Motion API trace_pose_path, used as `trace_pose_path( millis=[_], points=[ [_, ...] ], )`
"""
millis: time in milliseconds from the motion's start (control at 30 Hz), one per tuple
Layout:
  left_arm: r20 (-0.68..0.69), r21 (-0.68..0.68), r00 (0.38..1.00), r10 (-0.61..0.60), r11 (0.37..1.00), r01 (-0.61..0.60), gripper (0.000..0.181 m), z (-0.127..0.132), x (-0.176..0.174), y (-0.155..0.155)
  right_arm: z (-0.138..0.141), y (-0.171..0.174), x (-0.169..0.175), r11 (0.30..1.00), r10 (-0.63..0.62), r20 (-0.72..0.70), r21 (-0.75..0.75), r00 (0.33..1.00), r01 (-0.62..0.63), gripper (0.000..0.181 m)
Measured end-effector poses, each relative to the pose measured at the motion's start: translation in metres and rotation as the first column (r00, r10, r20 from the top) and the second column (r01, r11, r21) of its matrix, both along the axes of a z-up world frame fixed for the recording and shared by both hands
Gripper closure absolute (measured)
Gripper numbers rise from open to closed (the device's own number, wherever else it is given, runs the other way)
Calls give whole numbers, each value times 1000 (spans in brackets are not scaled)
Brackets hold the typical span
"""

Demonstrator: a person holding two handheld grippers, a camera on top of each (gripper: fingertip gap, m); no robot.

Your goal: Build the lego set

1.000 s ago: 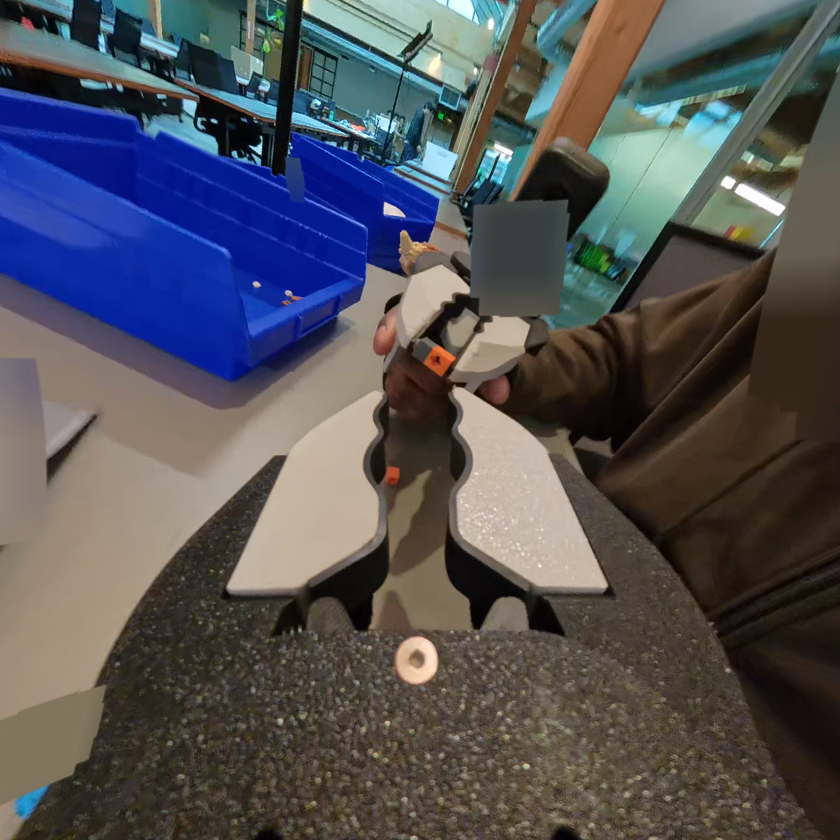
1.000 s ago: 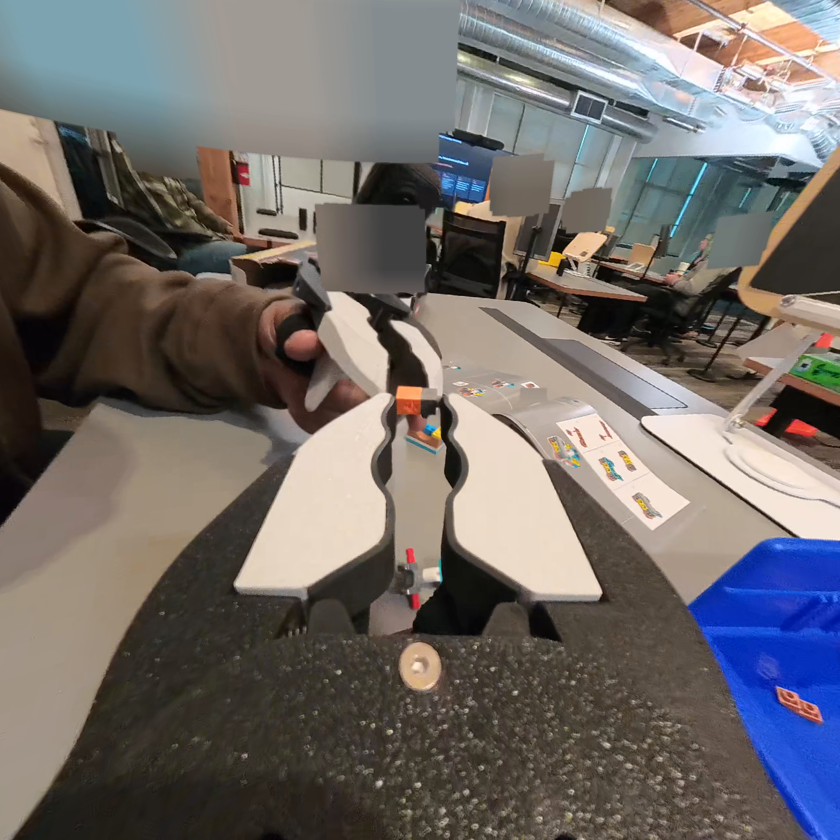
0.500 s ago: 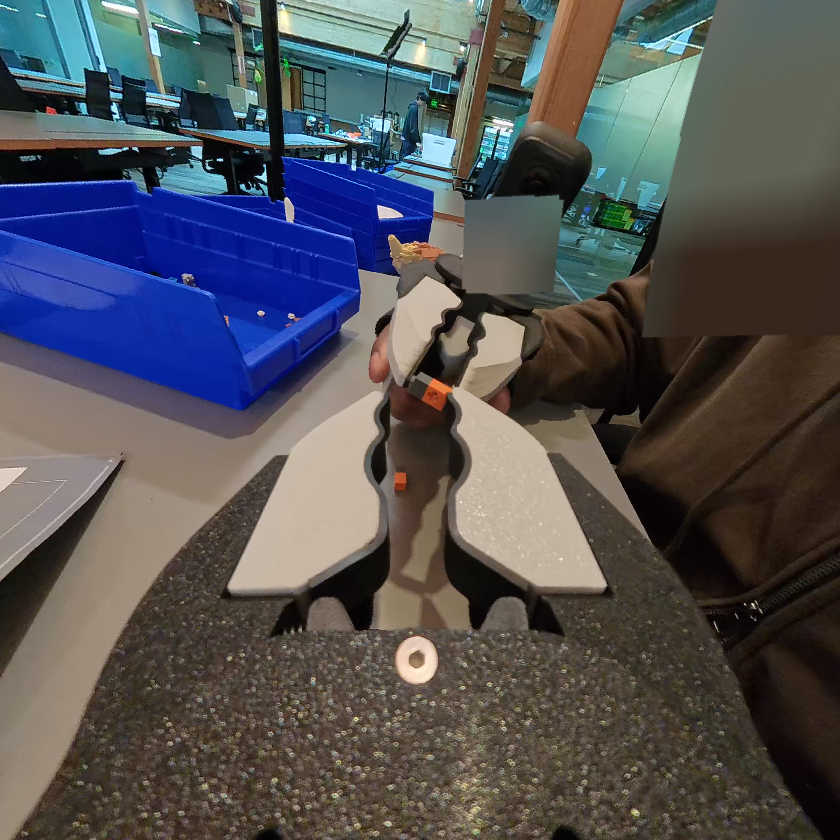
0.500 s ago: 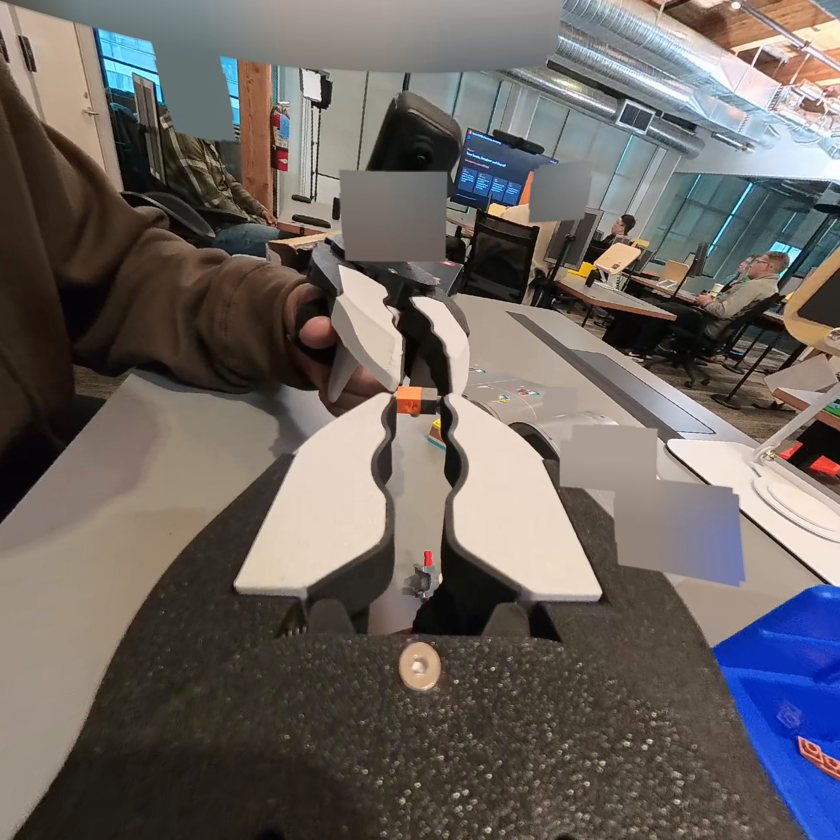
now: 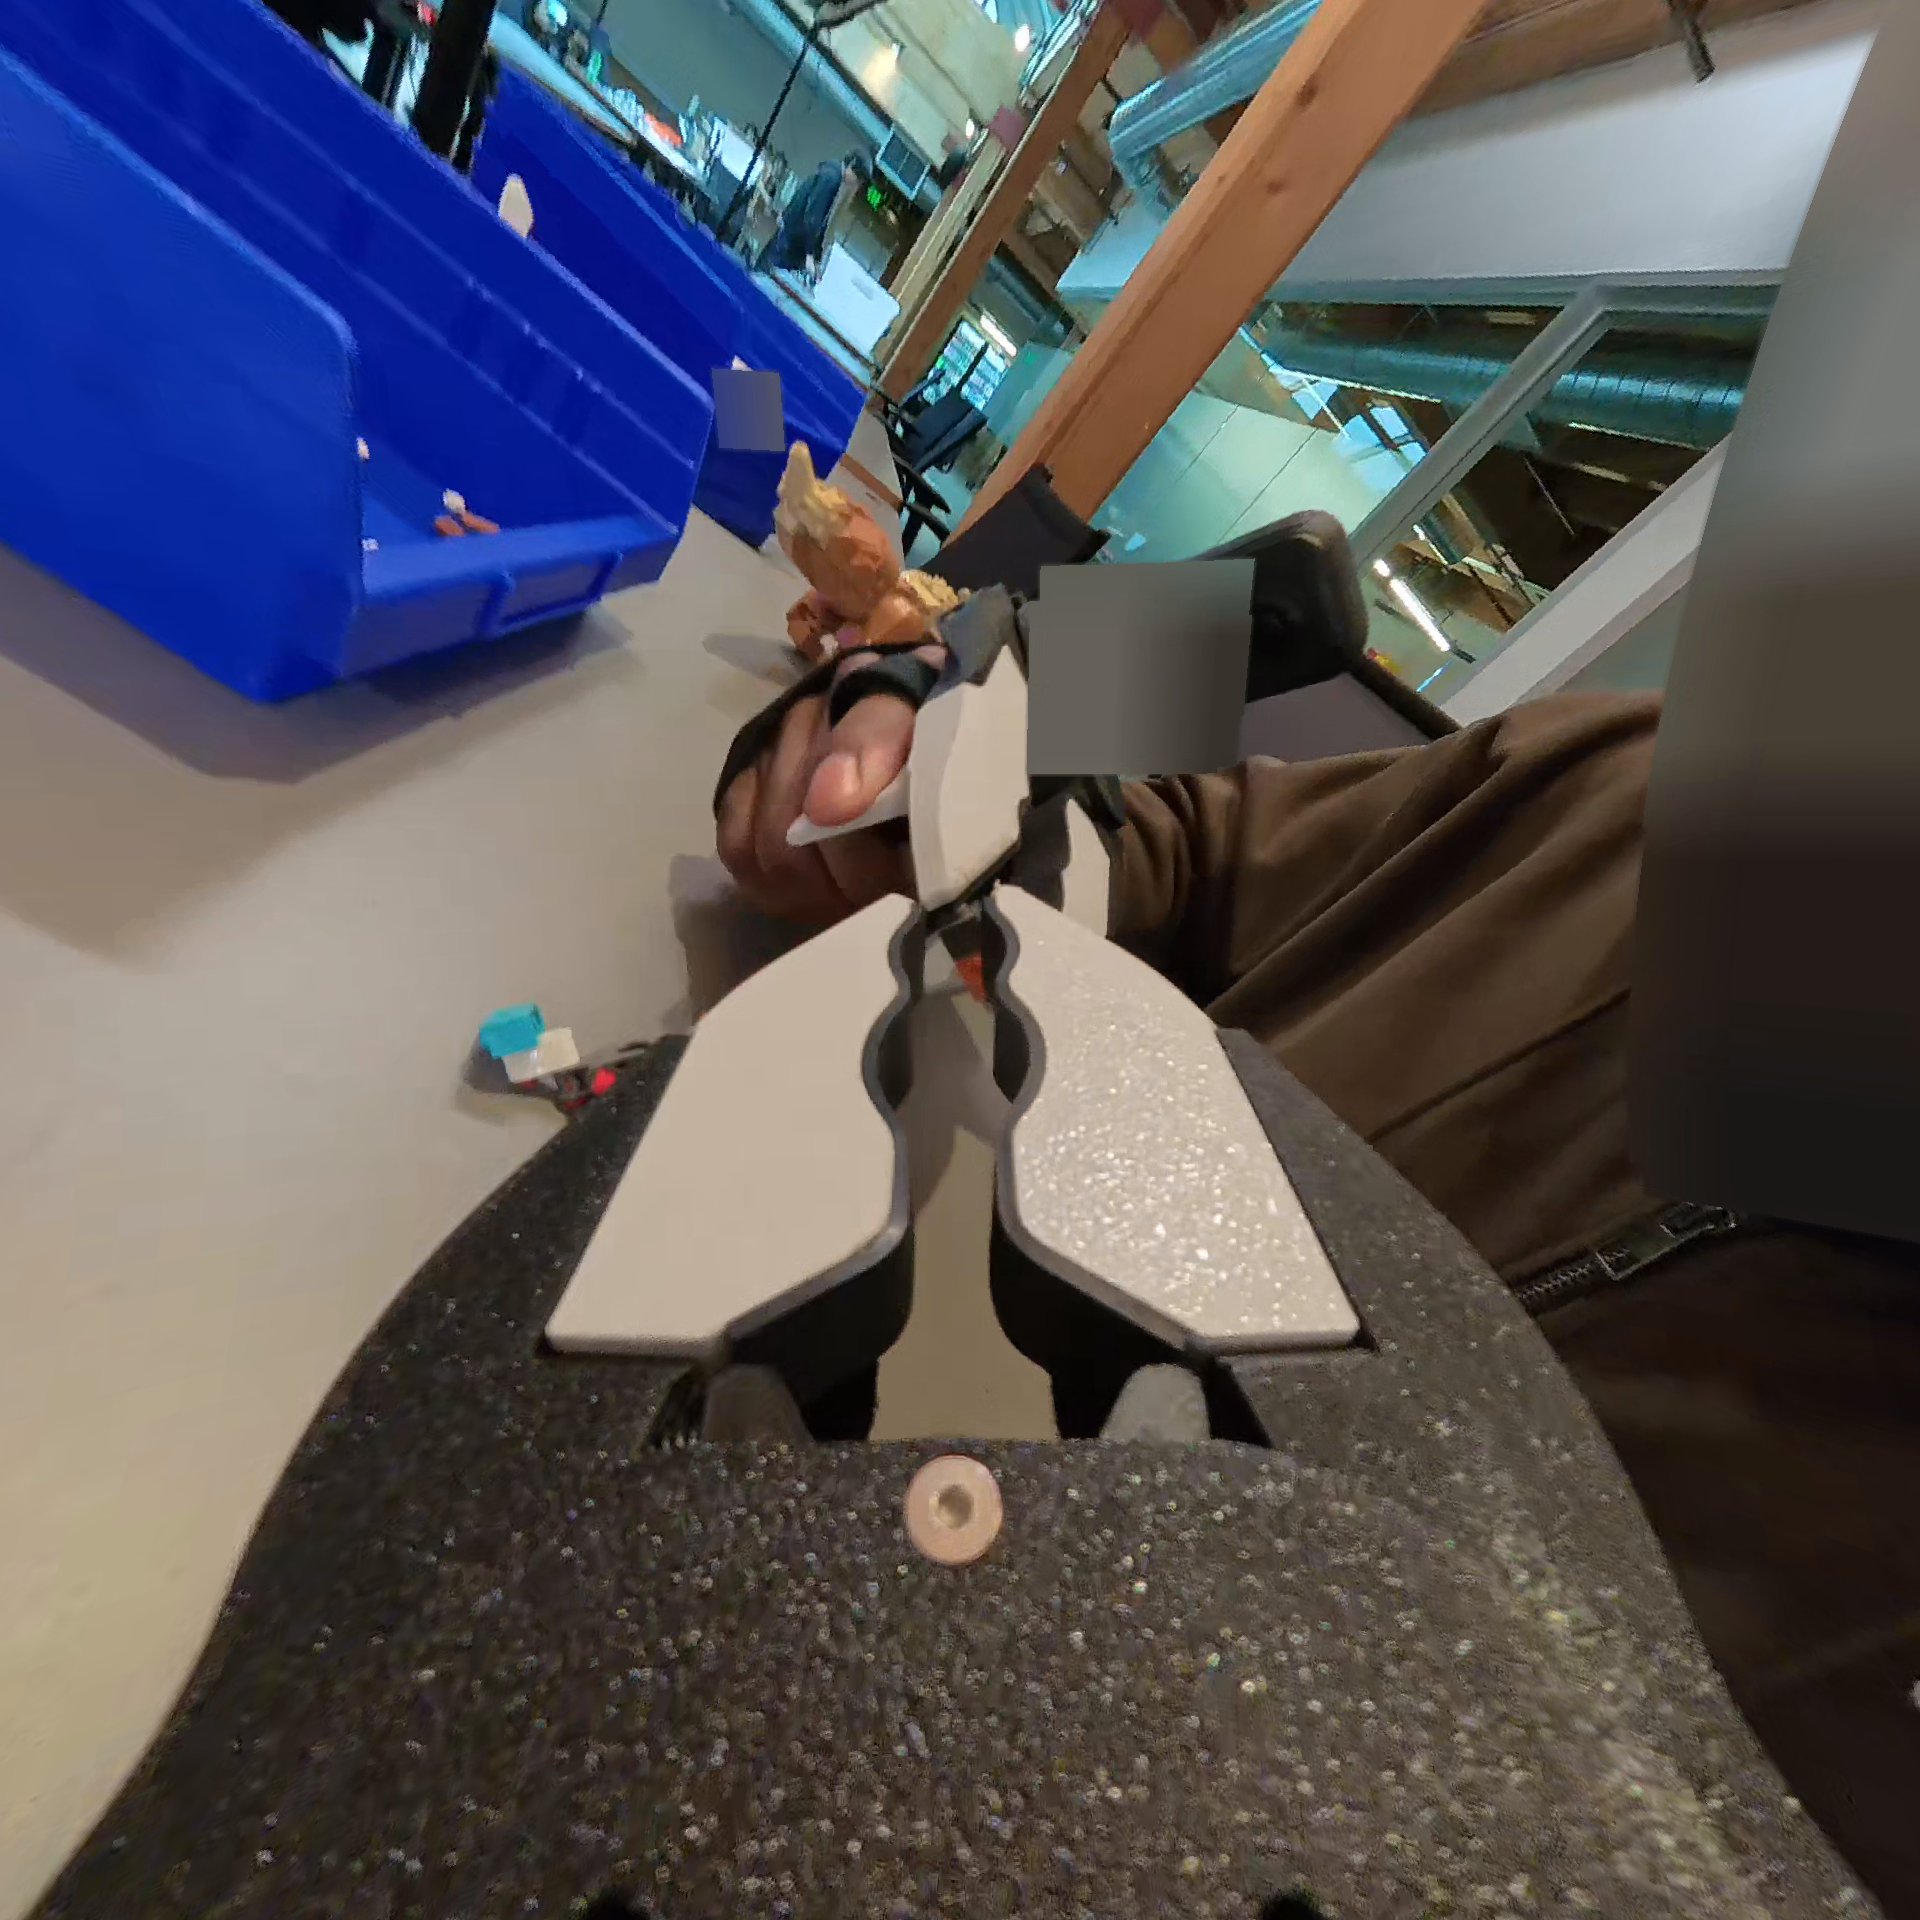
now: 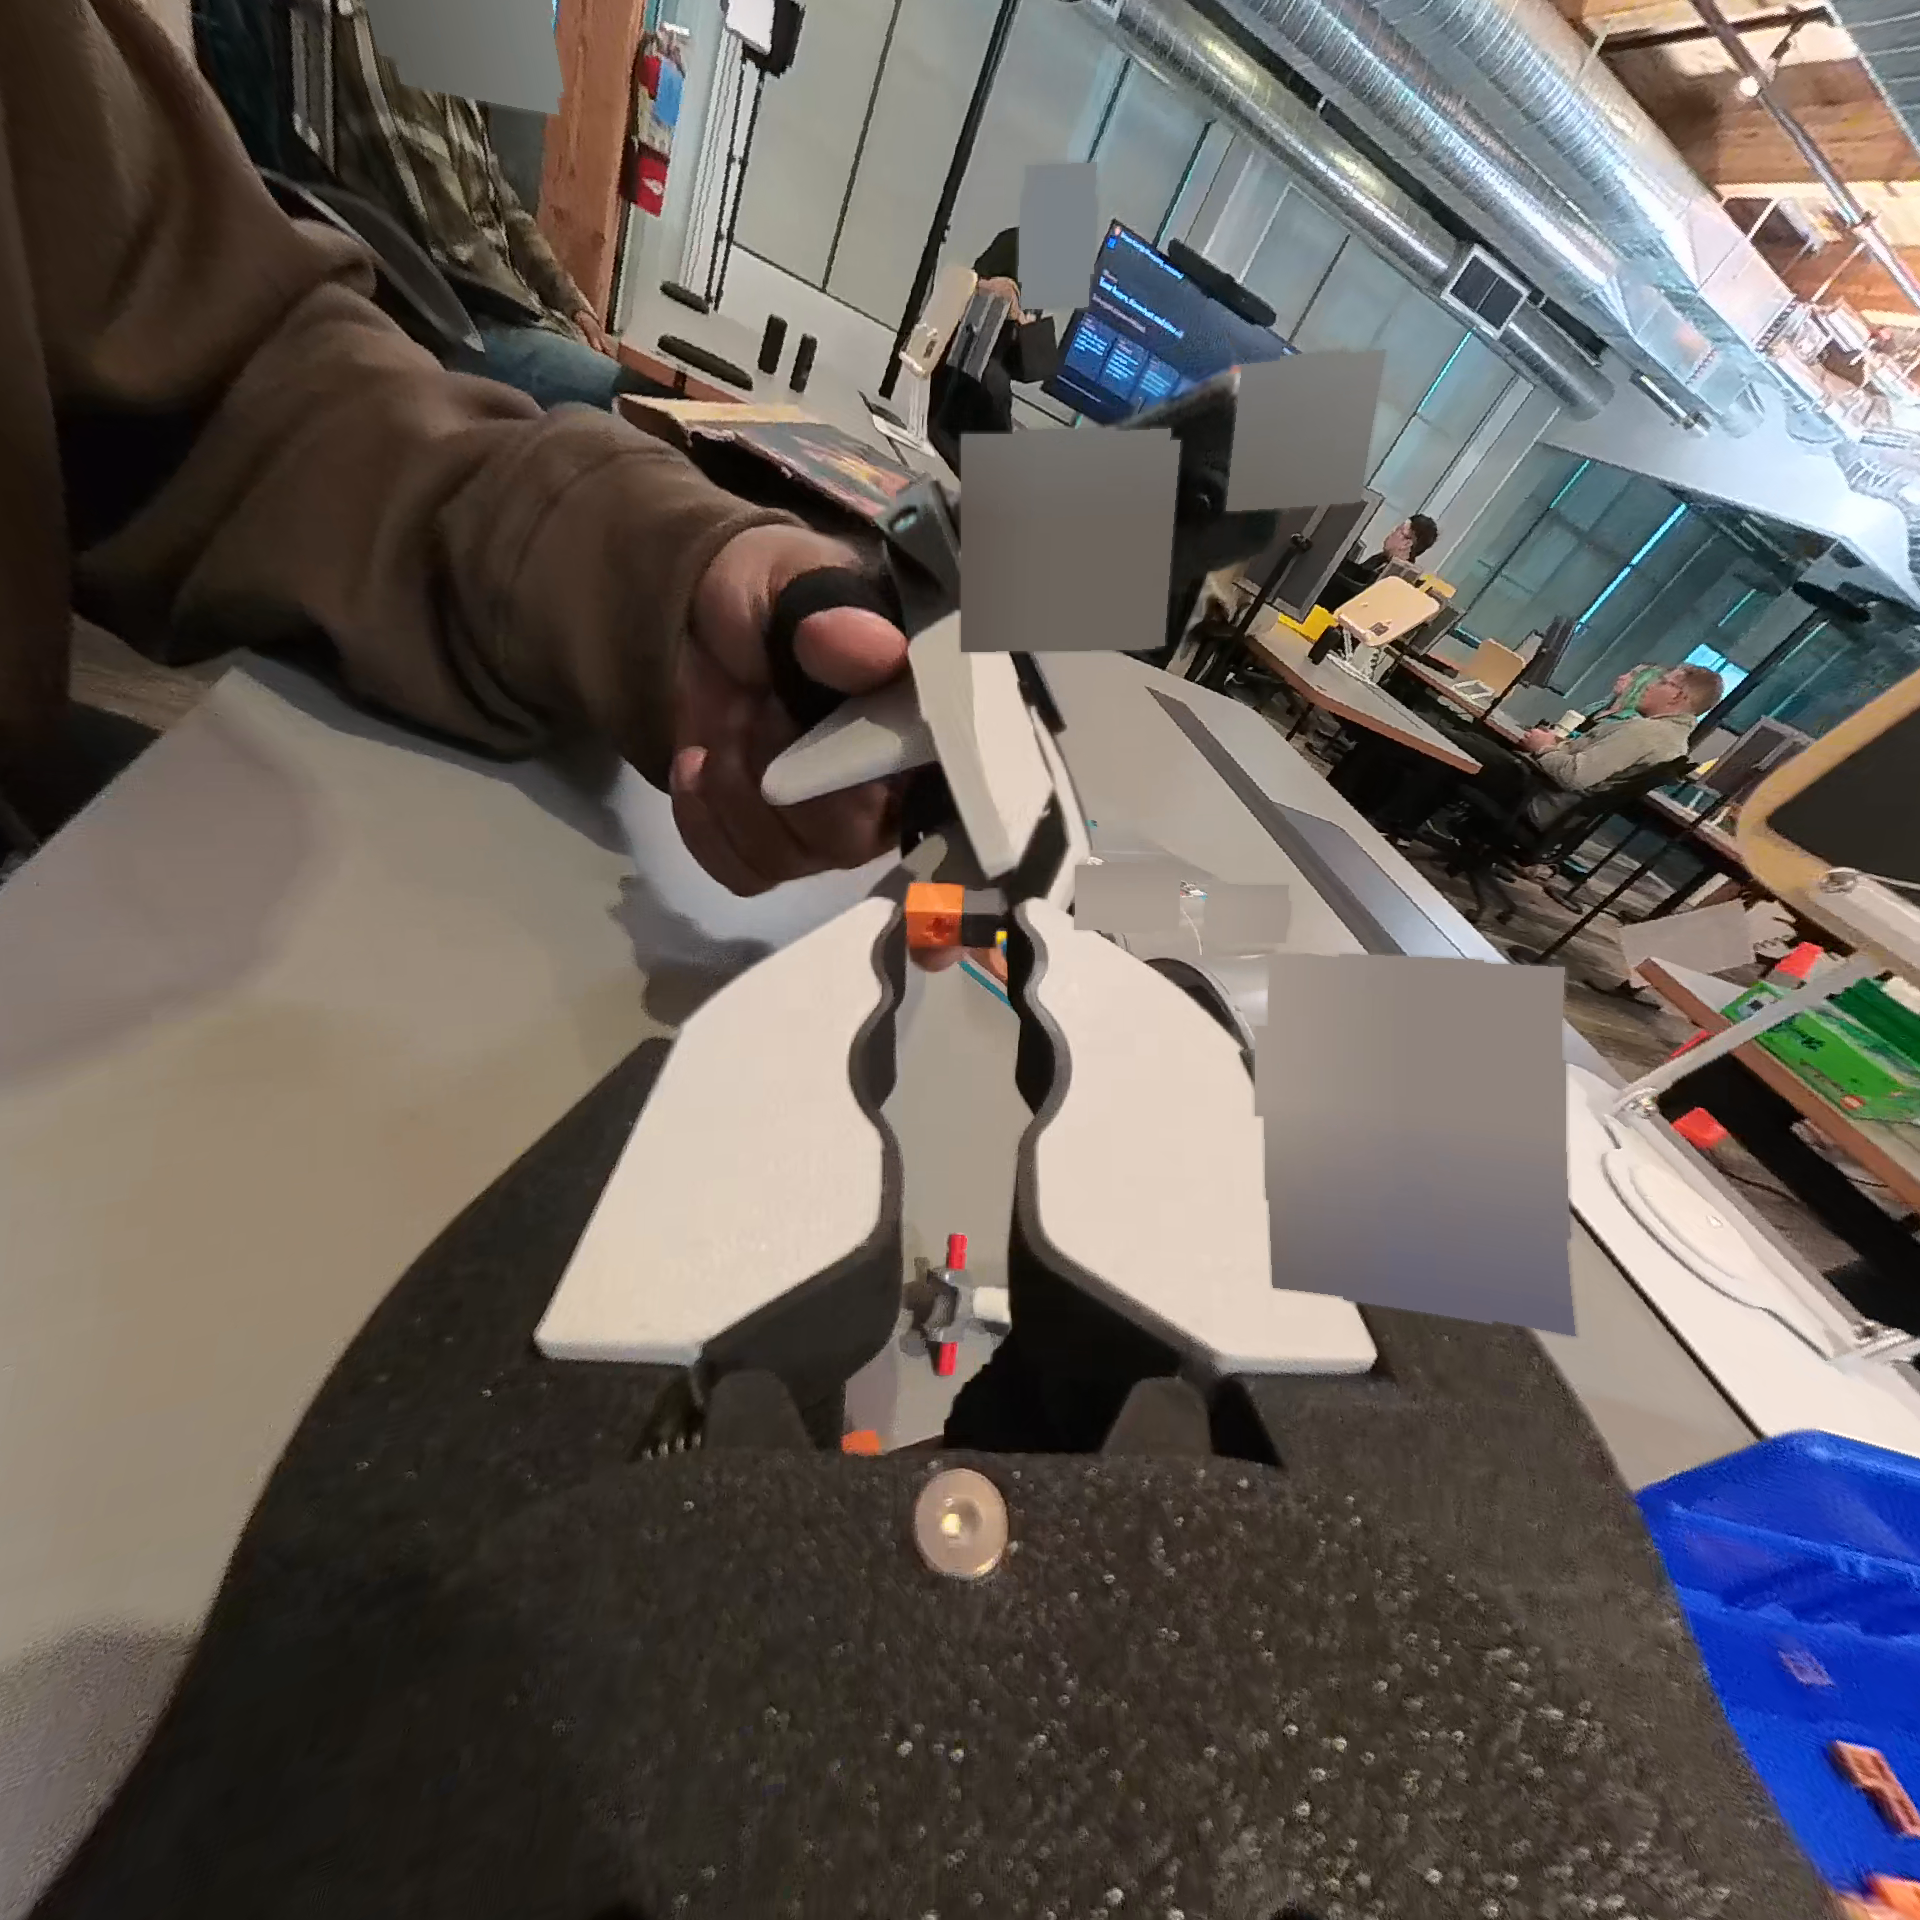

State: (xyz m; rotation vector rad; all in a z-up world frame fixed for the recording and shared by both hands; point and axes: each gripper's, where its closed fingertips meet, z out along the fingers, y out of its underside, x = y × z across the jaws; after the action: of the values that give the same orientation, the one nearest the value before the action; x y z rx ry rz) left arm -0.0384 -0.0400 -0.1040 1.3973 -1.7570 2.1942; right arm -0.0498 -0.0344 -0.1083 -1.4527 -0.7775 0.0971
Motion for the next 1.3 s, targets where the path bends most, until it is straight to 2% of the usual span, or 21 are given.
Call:
trace_pose_path(
  millis=[133, 433, 500, 600, 700, 833, 933, 1033, 1167, 1300],
  points=[
    [-73, -41, 997, -33, 999, 30, 171, -6, -1, -4, -3, 1, 1, 1000, -22, 42, 9, 999, 22, 163],
    [-138, -87, 989, -47, 996, 35, 173, -12, -1, -3, -9, 4, 2, 999, -49, 108, 9, 993, 49, 163],
    [-141, -89, 990, -18, 996, 5, 173, -13, 2, 1, -13, 5, 6, 998, -52, 121, -21, 991, 55, 158],
    [-157, -81, 987, 31, 996, -44, 173, -15, 6, 10, -32, 6, 20, 984, -35, 150, -165, 988, 60, 151],
    [-185, -70, 981, 50, 996, -64, 173, -20, 8, 11, -51, 6, 40, 942, -8, 123, -331, 992, 48, 146],
    [-240, -58, 968, 73, 994, -89, 173, -32, 11, 12, -74, 6, 50, 838, 70, 13, -544, 997, -52, 134],
    [-272, -62, 958, 88, 992, -109, 173, -37, 12, 15, -86, 11, 56, 789, 123, 63, -611, 990, -59, 130],
    [-297, -62, 949, 105, 990, -129, 173, -43, 14, 18, -101, 9, 56, 688, 190, 56, -720, 980, -92, 126],
    [-335, -64, 935, 117, 987, -146, 173, -51, 16, 21, -105, 14, 49, 663, 243, 66, -740, 968, -116, 127],
    [-351, -51, 926, 142, 984, -171, 173, -54, 17, 25, -105, 19, 44, 669, 239, 74, -735, 968, -109, 136]
  ],
)
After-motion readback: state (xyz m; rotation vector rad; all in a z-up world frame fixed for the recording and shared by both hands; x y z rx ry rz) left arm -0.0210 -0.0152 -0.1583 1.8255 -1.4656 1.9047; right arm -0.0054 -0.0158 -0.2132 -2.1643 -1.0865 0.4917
